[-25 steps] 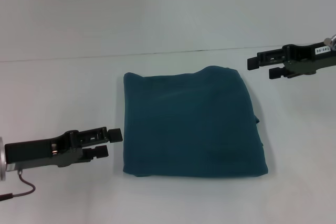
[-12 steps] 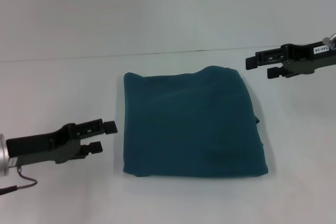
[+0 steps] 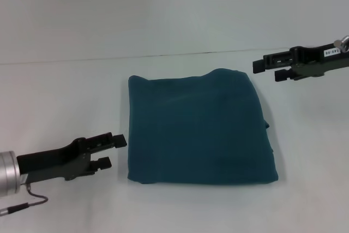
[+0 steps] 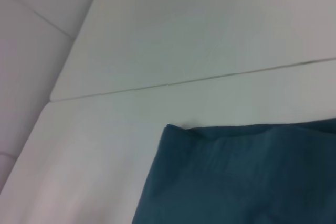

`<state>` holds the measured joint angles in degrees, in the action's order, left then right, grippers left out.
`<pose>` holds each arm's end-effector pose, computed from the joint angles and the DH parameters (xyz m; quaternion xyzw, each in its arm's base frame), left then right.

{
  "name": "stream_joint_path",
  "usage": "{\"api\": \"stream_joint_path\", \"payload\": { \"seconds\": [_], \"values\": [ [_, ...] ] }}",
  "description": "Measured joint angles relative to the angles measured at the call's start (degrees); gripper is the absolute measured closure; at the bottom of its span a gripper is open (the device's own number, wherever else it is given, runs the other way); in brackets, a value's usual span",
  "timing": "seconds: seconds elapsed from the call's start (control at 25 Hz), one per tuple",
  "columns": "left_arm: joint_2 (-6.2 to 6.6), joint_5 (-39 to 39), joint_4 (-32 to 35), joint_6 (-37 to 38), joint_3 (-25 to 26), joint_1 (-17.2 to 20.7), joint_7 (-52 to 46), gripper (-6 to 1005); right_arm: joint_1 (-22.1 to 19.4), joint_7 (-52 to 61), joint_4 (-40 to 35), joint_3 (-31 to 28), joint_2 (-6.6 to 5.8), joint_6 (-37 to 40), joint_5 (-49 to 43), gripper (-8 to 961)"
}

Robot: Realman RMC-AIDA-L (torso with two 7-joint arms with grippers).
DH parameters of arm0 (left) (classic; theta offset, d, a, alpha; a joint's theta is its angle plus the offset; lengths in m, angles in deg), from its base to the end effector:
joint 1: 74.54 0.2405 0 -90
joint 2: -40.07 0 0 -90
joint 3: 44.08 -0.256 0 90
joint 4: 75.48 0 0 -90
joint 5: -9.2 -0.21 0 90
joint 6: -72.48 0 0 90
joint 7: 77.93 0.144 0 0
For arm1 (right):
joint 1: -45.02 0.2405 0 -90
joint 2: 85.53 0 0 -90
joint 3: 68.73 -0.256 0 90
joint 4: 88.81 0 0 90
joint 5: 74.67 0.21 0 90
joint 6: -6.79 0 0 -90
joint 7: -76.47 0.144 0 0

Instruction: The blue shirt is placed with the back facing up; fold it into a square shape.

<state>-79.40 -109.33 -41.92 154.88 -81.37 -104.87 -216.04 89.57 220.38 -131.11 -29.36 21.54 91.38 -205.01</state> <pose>-0.2837 0.3306 -0.0157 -0.6791 -0.6865 -0.2578 0.0331 0.2327 0.4204 0.0927 -0.7916 0.5745 0.1429 0.1515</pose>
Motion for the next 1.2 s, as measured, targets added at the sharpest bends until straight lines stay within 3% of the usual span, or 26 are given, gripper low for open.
{"api": "stream_joint_path", "payload": {
  "seconds": [0.2,0.32,0.48,0.72,0.8,0.92,1.2],
  "values": [
    [0.79,-0.27,2.49,9.46,0.56,0.86,18.95,69,-0.72,-16.74,0.13,0.69,1.35,6.89,1.25,6],
    [0.9,-1.73,6.17,14.46,-0.16,2.66,29.27,72,-1.93,-27.37,-0.13,0.99,3.03,13.38,1.13,6],
    [0.57,-3.6,9.33,17.1,-1.1,3.87,35.85,72,-3.57,-34.25,-0.31,1.1,5.37,18.15,1.26,6],
    [-0.32,-4.53,9.21,16.93,-1.89,3.84,41.13,72,-5.71,-42.29,0.02,1.29,9.82,18.72,1.18,7],
    [-0.8,-4.57,9.17,16.42,-2.19,3.75,42.26,72,-6.16,-43.94,0.13,1.42,10.76,18.65,1.06,7],
    [-1.32,-4.6,9.15,14.77,-2.67,3.55,42.69,72,-6.79,-44.91,0.48,1.96,11.54,18.55,1.0,7],
    [-1.56,-4.61,9.1,12.73,-4.4,2.72,42.42,73,-8.12,-44.76,0.59,2.37,10.86,18.56,0.92,7]
  ]
}}
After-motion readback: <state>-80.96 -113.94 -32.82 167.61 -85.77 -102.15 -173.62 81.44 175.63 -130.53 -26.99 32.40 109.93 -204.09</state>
